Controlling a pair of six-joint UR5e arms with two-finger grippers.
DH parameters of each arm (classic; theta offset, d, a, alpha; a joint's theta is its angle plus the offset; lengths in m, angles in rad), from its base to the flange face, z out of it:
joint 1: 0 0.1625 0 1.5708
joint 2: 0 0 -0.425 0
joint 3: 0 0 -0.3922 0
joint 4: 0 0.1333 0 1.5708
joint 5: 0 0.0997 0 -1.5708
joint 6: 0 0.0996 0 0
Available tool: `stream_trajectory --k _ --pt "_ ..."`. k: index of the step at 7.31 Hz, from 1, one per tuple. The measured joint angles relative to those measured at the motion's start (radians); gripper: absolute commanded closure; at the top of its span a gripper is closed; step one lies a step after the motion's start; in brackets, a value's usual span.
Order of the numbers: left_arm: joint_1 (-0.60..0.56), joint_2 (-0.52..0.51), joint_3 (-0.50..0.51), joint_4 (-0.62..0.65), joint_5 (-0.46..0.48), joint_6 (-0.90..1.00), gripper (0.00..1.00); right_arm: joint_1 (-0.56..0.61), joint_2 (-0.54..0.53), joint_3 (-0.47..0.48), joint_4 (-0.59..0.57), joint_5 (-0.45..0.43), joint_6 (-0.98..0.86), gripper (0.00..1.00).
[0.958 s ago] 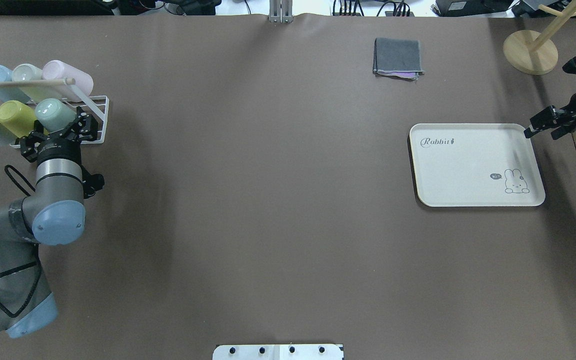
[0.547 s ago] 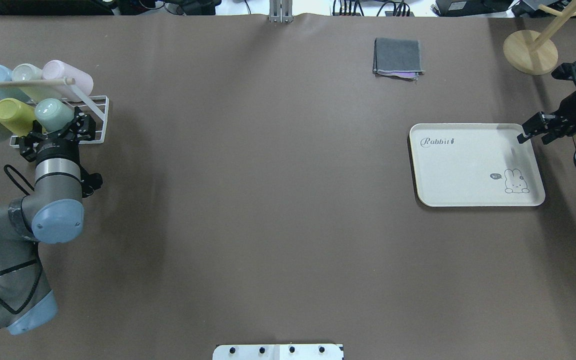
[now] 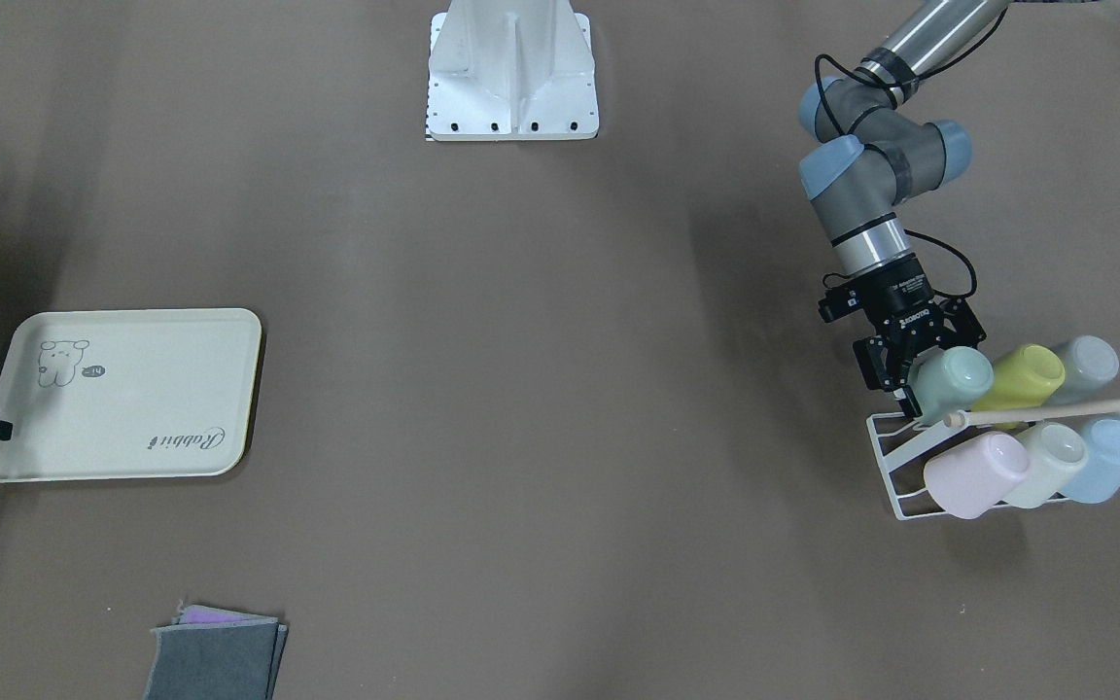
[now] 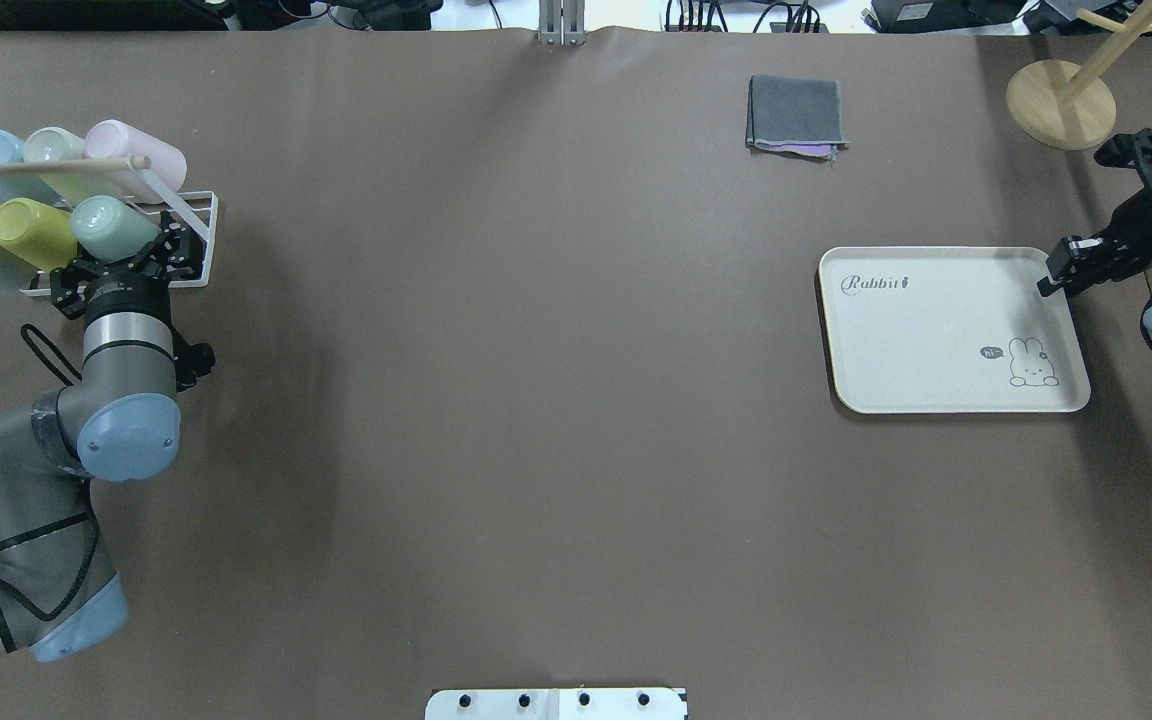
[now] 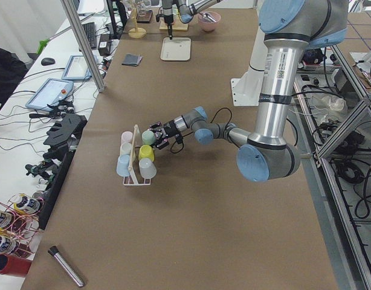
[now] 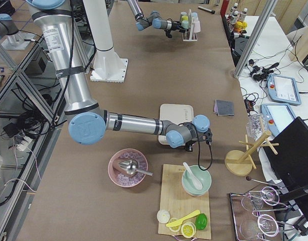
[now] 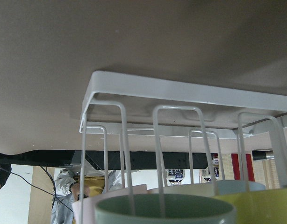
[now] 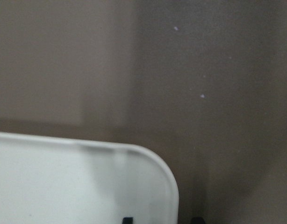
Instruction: Pick up and place green cup on tray
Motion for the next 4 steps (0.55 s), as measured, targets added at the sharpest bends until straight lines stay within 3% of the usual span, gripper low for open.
stream_trajectory --k 1,3,4 --pt "-0.002 -0.004 -0.001 -0.001 -0.001 0.005 0.66 -0.001 -0.002 0.002 0.000 0.000 -0.001 0.85" --pt "-0.003 -0.005 -0.004 -0.009 0.001 0.009 0.78 -0.001 -0.005 0.006 0.000 0.001 -0.003 1.00" --pt "-0.004 -0.005 -0.005 -0.012 0.002 0.011 0.78 -0.001 -0.006 0.008 0.001 0.001 -0.003 1.00"
